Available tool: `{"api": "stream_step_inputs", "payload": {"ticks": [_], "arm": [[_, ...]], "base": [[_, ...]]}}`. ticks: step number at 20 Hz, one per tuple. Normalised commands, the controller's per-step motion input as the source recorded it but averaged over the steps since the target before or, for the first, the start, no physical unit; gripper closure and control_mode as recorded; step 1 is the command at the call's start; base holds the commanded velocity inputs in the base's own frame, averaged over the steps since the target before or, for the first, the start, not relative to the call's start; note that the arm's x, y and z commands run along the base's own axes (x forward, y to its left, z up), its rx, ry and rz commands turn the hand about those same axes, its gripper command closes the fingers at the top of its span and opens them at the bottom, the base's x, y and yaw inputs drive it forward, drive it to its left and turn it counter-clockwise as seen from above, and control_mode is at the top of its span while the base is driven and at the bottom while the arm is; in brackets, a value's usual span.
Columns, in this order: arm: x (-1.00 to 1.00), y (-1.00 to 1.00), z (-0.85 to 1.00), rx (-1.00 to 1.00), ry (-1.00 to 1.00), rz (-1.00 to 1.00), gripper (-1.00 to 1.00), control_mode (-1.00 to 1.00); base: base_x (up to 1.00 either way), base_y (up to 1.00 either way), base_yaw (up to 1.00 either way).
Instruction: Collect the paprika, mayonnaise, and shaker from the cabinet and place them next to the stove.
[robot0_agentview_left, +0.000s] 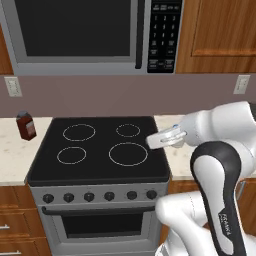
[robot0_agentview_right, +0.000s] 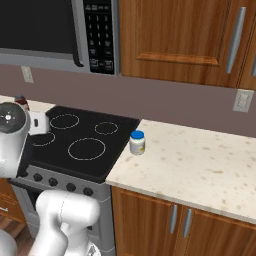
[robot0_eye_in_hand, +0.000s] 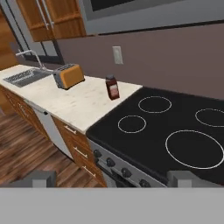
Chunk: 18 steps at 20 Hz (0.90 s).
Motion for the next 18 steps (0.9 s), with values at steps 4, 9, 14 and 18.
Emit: {"api": "stream_step_inputs", "payload": {"ticks": [4,9,14,18], "arm": [[-0.64,0.05,-0.01,0.0,-0.04,-0.04,-1.0,-1.0],[-0.2,0.01,0.0,0.0,-0.04,-0.03,-1.0,1.0],[0.0,0.0,0.0,0.0,0.0,0.0,-1.0,1.0],[0.0,0.0,0.0,0.0,0.0,0.0,-1.0,1.0]], "base": [[0.0,0.0,0.0],[-0.8,0.35,-0.1],[-0.79,0.97,-0.07],[-0.45,1.0,0.0]]}}
